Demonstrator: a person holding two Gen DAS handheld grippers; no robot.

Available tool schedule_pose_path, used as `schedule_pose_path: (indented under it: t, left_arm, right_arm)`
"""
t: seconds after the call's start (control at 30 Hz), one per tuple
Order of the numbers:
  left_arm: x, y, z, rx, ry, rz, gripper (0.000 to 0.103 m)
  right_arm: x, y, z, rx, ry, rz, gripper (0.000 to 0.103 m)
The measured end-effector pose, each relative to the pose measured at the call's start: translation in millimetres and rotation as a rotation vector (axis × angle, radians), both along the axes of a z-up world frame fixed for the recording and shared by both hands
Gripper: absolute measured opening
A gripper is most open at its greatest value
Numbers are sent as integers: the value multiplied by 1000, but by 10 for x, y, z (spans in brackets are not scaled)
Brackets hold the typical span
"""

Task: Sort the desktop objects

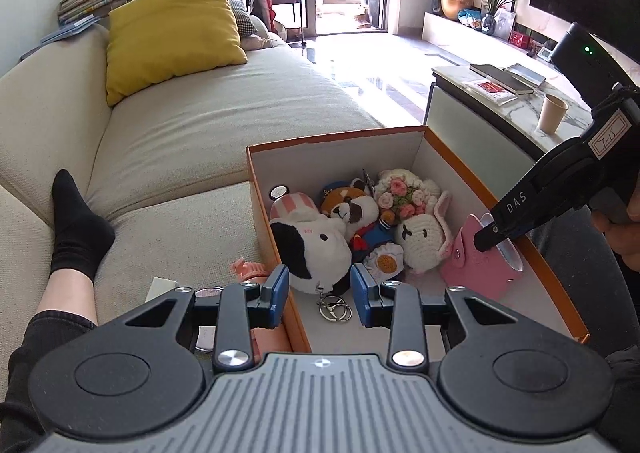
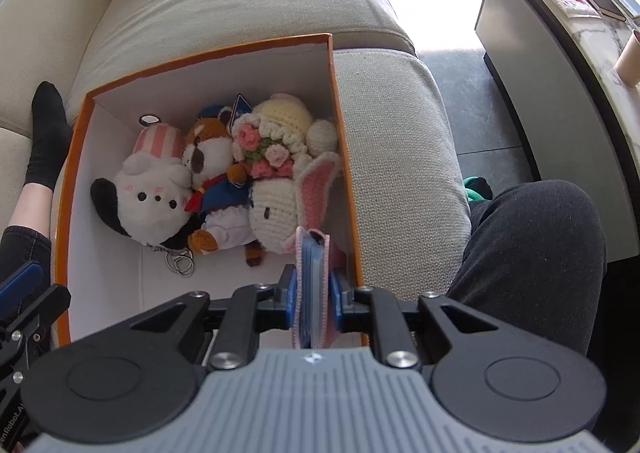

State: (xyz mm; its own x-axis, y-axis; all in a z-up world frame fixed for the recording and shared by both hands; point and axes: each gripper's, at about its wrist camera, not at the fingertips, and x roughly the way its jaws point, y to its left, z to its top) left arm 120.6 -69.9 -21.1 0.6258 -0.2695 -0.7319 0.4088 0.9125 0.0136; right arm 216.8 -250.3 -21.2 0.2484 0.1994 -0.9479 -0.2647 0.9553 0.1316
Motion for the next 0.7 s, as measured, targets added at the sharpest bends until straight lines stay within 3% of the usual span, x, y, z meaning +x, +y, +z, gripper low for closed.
schedule_pose_path:
  t: [0.3,0.5,0.7]
  left_arm:
    - [-71,202,78,-25,-12,55,39]
    - [-179,472,202,-43,-16,120,39]
    - [-288,845,268,-47,2,204,39]
  right_arm:
    - [-52,26,160,-35,-60,47,26]
    - [-235,81,395,-36,-206,136,35]
    - [-461,268,603,122,-301,327,35]
